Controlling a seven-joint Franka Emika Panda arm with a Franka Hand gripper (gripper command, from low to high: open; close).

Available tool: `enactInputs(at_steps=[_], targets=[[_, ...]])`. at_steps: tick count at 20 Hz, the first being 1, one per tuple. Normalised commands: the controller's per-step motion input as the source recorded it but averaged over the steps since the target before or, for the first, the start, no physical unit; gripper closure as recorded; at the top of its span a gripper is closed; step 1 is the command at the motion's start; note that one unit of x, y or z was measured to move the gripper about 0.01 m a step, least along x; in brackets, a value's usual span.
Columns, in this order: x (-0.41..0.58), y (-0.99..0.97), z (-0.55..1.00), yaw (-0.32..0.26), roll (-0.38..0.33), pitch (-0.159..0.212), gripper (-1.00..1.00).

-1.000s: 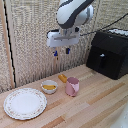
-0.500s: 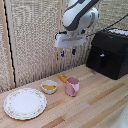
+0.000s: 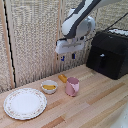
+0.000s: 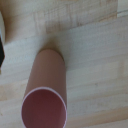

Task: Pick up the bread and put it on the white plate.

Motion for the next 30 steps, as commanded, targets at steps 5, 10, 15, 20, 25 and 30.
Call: enactInputs(at_steps=[5,10,15,20,25,30], targets=[[0.476,-0.20,-0.31,0.003,0.000,0.089,-1.00],[0.446,-0.09,-0.28,0.000,-0.001,0.078,-1.00],[0.347,0.00,-0.27,0.000,-0.029,0.086,-1.00],[0.195,-0.02,-0.33,0.000,-0.028,0.074,-1.00],[0.149,-0.01,-0.28,-0.002,-0.029,0.059,-1.00],[0.197,0.09,-0.18,-0.004,-0.061,0.045,-1.00]])
